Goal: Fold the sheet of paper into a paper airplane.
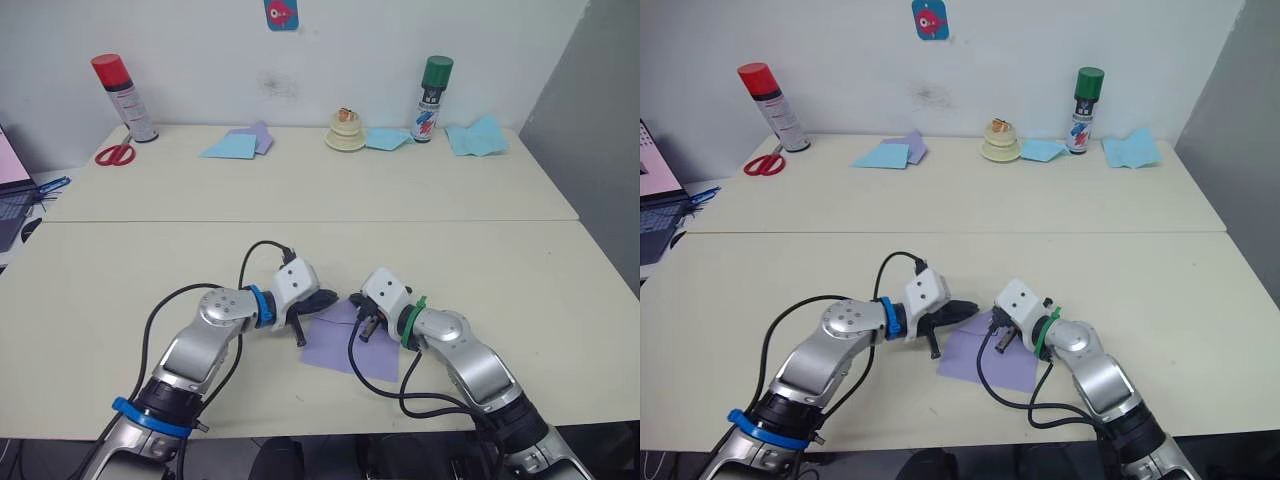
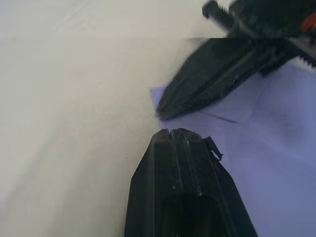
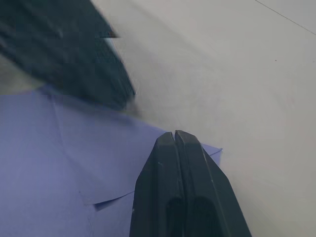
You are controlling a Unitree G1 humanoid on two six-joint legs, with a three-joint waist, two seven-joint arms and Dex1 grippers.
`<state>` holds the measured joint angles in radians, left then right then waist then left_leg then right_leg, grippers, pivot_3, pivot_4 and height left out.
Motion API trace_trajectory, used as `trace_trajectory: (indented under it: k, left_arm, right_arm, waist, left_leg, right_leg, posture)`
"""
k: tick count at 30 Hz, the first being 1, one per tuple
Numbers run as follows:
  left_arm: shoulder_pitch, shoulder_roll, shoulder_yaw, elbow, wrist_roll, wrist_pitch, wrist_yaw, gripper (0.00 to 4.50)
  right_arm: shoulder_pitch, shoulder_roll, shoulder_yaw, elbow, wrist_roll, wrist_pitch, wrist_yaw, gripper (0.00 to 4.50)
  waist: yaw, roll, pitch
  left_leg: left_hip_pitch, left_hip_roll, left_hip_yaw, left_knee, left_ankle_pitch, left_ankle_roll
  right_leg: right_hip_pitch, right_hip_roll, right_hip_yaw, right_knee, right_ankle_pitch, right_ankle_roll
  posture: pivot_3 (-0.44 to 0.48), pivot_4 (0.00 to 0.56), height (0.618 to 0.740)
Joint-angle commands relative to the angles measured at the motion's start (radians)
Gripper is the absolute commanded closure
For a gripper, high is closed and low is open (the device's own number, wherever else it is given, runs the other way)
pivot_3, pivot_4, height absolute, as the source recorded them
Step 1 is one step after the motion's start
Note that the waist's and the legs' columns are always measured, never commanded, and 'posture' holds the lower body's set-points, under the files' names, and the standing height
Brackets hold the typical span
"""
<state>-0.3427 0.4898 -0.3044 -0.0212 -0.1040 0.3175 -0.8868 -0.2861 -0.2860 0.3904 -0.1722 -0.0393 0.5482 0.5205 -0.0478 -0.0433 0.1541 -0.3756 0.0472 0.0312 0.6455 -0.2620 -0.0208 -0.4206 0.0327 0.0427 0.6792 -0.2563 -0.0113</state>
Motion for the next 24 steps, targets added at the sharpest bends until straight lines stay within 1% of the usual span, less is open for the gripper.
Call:
trace_trajectory:
  k: [1, 4, 8, 15, 24]
  left_arm:
    - [-0.034, -0.018, -0.029, 0.042, 0.031, -0.055, -0.012, 4.48]
    - [-0.04, -0.022, -0.043, 0.088, 0.052, -0.072, -0.015, 4.48]
    - [-0.024, -0.012, -0.03, 0.121, 0.049, -0.068, -0.023, 4.48]
    - [0.053, 0.033, 0.041, 0.073, -0.015, 0.024, -0.026, 4.48]
    - [0.153, 0.107, 0.059, 0.001, -0.026, 0.05, -0.038, 4.48]
  right_arm:
    - [0.016, -0.007, 0.019, 0.029, -0.015, 0.023, 0.004, 4.5]
    - [0.018, -0.008, 0.019, 0.025, -0.015, 0.026, 0.004, 4.5]
    - [0.021, -0.01, 0.021, 0.02, -0.015, 0.029, 0.004, 4.5]
    - [0.023, -0.01, 0.026, 0.017, -0.014, 0.031, 0.008, 4.5]
    - [0.017, -0.011, 0.032, 0.03, -0.014, 0.021, 0.011, 4.5]
  waist:
    - [0.0, 0.0, 0.0]
    - [0.0, 0.0, 0.0]
    - [0.0, 0.0, 0.0]
    - [-0.002, 0.0, 0.0]
    - [-0.004, 0.0, -0.001]
  left_leg:
    - [0.0, 0.0, 0.0, 0.0, 0.0, 0.0]
    - [0.0, 0.0, -0.001, 0.0, 0.0, 0.0]
    - [0.0, 0.0, -0.001, 0.0, 0.0, 0.0]
    - [0.001, 0.001, -0.001, 0.0, 0.0, 0.0]
    - [0.002, 0.001, 0.0, -0.001, 0.0, 0.0]
  right_leg:
    - [0.0, 0.0, 0.0, 0.0, 0.0, 0.0]
    - [0.0, 0.0, -0.001, 0.0, 0.0, 0.0]
    - [0.0, 0.0, -0.001, 0.0, 0.0, 0.0]
    - [0.0, 0.0, -0.001, 0.0, 0.0, 0.0]
    - [0.001, 0.0, 0.0, 0.0, -0.001, -0.001]
  posture:
    - [0.0, 0.15, 0.725]
    - [0.0, 0.15, 0.725]
    - [0.0, 0.15, 0.725]
    - [0.0, 0.15, 0.725]
    - [0.0, 0.15, 0.725]
